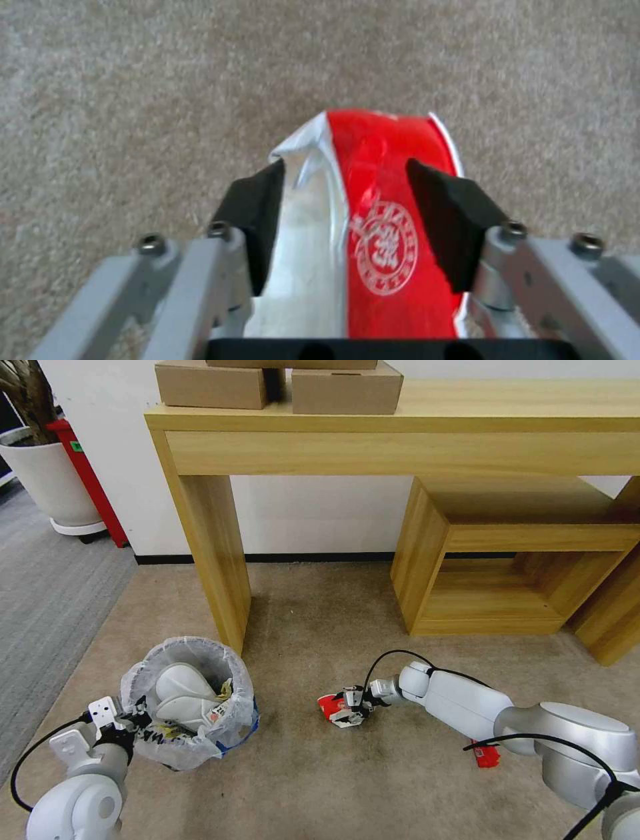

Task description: Pick up the trash bin and place the garbage on the floor into it.

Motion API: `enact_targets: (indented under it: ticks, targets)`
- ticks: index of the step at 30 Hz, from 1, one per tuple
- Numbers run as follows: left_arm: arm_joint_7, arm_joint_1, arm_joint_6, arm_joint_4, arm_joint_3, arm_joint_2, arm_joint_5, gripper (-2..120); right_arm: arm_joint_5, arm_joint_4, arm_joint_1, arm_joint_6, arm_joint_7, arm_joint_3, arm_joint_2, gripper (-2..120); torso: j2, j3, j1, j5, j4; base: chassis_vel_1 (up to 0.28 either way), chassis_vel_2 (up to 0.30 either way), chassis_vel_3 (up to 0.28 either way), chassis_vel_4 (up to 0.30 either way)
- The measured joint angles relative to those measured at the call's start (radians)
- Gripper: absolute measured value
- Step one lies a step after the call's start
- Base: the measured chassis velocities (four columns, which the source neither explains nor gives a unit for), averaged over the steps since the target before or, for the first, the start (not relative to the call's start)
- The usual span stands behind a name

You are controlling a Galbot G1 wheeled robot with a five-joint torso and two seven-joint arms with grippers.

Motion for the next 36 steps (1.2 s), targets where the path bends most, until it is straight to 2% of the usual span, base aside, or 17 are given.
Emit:
enact_targets:
  ticks: [5,12,17,20,25,29,32,33,36]
  targets:
    - [0.000,-0.002,-0.001,0.004,0.001,0.000,0.001,1,0.001,0.000,-0.005,0.005,0.001,0.006,-0.007,38,0.000,0.000,0.000,0.0002,0.0001,0.000,0.000,0.000,0.000]
    - [0.000,-0.003,-0.004,0.011,0.006,-0.002,0.005,1,0.002,-0.019,-0.022,0.021,0.001,0.027,-0.007,15,0.000,0.000,0.000,0.0001,0.0000,0.000,0.000,0.000,0.000]
    - [0.000,-0.005,-0.005,0.016,0.008,-0.001,0.006,1,0.000,-0.027,-0.031,0.029,0.001,0.037,-0.004,10,0.000,0.000,0.000,0.0001,0.0001,0.000,0.000,0.000,0.000]
    - [0.000,-0.007,-0.006,0.019,0.011,-0.001,0.007,1,0.001,-0.033,-0.036,0.034,0.003,0.045,-0.005,1,0.000,0.000,0.000,0.0001,0.0001,0.000,0.000,0.000,0.000]
    - [0.000,-0.009,-0.006,0.022,0.014,-0.002,0.009,1,0.001,-0.039,-0.041,0.047,0.007,0.055,-0.005,0,0.000,0.000,0.000,0.0001,0.0001,0.000,0.000,0.000,0.000]
    - [0.000,-0.011,-0.006,0.026,0.014,-0.001,0.010,1,0.040,-0.002,-0.043,0.049,0.018,0.073,-0.033,0,0.000,0.000,0.000,0.0001,0.0002,0.000,0.000,0.000,0.000]
    - [0.000,-0.013,0.000,0.027,0.016,0.001,0.011,1,0.128,0.084,-0.043,0.031,0.050,0.084,-0.098,0,0.000,0.000,0.000,0.0001,-0.0001,0.000,0.000,0.000,0.000]
    - [0.000,-0.013,0.000,0.027,0.016,0.001,0.011,1,0.128,0.084,-0.043,0.031,0.050,0.084,-0.098,0,0.000,0.000,0.000,0.0001,-0.0001,0.000,0.000,0.000,0.000]
    - [-0.002,-0.015,0.006,0.027,0.017,0.006,0.009,1,0.197,0.210,-0.052,0.015,0.089,0.128,-0.163,0,0.000,0.000,0.000,0.0001,-0.0001,0.000,0.000,0.000,0.000]
